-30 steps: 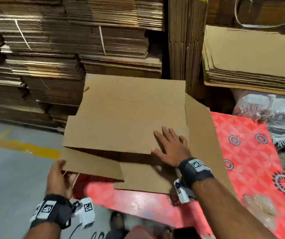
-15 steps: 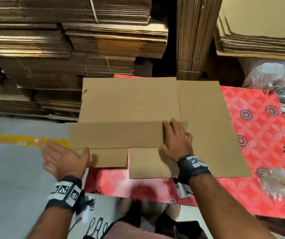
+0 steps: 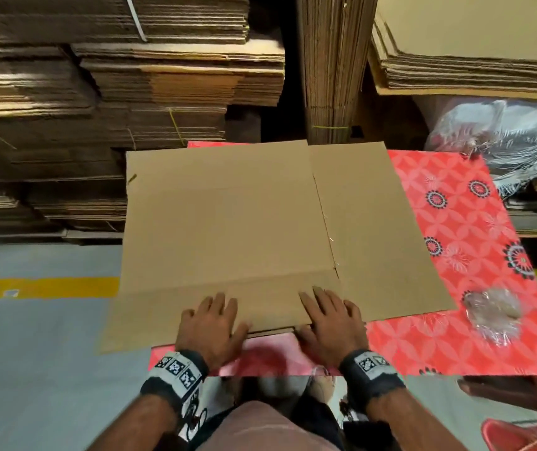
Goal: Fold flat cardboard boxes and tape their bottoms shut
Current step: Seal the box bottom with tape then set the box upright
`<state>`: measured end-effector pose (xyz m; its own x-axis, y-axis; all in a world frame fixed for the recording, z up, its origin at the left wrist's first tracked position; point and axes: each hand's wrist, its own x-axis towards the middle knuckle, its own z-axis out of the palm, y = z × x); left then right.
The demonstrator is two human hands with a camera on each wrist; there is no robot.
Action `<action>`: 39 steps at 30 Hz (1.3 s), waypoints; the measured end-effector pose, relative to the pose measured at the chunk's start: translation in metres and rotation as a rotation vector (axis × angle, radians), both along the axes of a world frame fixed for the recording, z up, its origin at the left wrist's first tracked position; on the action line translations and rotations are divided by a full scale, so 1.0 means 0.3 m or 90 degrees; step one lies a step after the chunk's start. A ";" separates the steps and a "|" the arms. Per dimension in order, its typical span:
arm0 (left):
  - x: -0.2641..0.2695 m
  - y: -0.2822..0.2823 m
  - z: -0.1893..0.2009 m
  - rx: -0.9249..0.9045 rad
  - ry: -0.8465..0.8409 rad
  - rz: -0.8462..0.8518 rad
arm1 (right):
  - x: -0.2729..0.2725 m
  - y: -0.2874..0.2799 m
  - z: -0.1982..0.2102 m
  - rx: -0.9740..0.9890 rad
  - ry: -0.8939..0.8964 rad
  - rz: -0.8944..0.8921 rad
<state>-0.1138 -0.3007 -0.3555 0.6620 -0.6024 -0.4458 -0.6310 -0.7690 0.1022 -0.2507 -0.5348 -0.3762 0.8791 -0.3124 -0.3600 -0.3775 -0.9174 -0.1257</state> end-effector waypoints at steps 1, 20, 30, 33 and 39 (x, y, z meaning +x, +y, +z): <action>-0.025 0.033 -0.051 0.025 0.046 -0.009 | -0.031 0.006 -0.031 0.037 0.074 0.011; -0.124 -0.051 0.075 -0.100 0.070 0.160 | -0.049 -0.173 0.064 0.869 -0.315 -1.140; -0.284 -0.090 0.188 -0.637 0.553 0.904 | -0.033 -0.230 0.161 1.120 -0.266 -0.922; -0.283 -0.038 0.166 -0.783 0.533 1.042 | -0.019 -0.290 0.220 1.164 -0.260 -0.825; -0.235 -0.055 0.215 -1.073 0.497 1.111 | -0.038 -0.410 0.308 1.187 -0.413 -0.799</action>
